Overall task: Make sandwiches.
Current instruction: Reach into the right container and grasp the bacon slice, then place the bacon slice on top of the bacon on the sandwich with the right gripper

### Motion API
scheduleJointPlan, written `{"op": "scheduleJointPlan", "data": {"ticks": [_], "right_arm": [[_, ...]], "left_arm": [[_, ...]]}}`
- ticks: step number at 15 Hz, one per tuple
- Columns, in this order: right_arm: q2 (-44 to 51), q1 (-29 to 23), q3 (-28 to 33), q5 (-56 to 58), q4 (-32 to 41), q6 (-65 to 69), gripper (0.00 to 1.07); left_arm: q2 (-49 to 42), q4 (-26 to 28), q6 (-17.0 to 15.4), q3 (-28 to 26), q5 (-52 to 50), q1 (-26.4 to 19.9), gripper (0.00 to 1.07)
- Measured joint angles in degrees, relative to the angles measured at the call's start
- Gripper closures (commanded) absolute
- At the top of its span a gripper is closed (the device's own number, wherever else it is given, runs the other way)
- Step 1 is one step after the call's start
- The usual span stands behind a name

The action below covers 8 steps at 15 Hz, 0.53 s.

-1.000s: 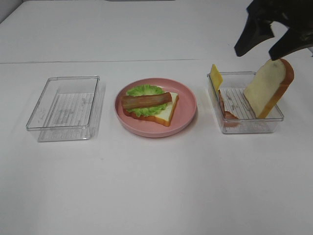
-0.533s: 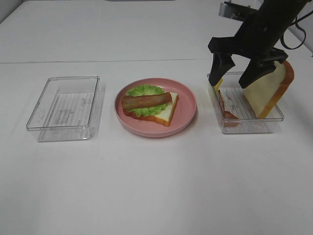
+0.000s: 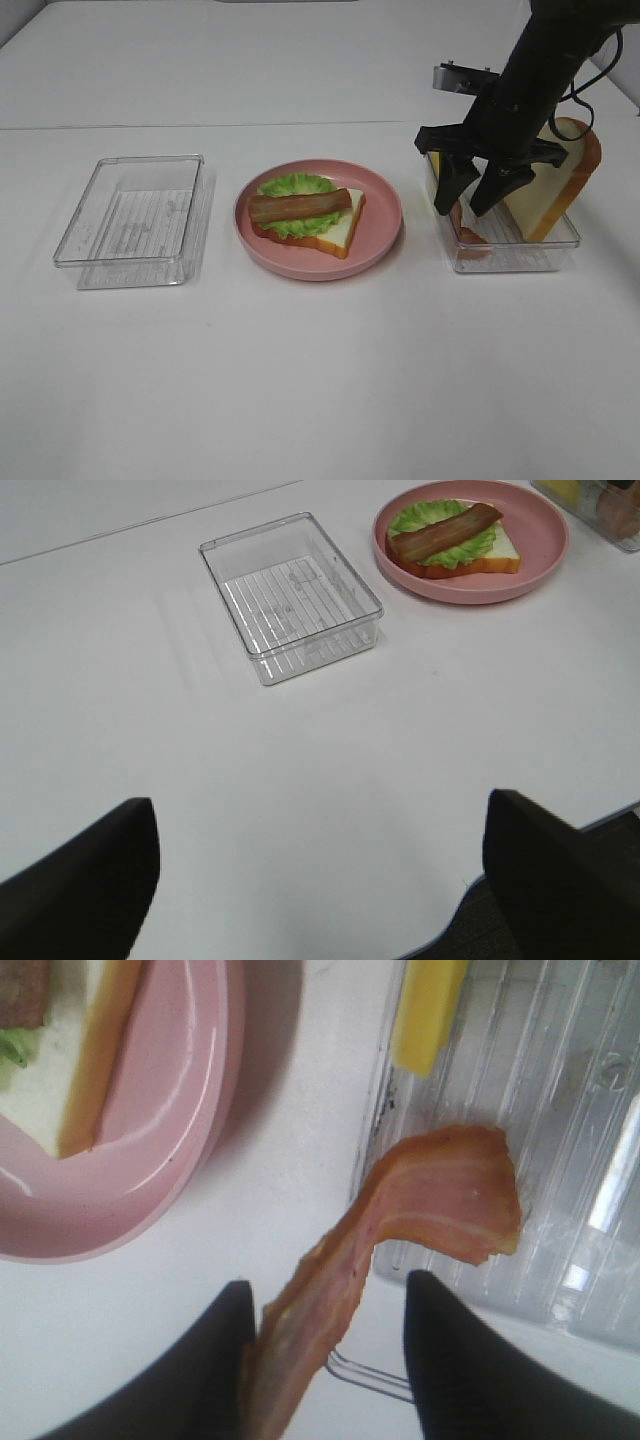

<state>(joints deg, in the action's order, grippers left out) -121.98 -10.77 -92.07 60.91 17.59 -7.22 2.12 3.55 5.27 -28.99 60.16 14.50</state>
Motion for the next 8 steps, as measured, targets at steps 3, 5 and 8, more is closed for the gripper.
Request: {"op": "scheduleJointPlan", "data": {"ticks": [3,5,8], "right_arm": [[0.0,0.0,0.0,-0.11,0.0,0.4,1.07],[0.0,0.0,0.0,0.23,0.0,0.8,1.07],[2.86,0.0,0.0,0.69,0.11,0.8,1.07]], "left_arm": [[0.0,0.0,0.0,0.0,0.0,0.0,0.24],[0.0,0.0,0.0,0.0,0.0,0.0,0.24],[0.0,0.0,0.0,0.0,0.0,0.0,0.24]]}}
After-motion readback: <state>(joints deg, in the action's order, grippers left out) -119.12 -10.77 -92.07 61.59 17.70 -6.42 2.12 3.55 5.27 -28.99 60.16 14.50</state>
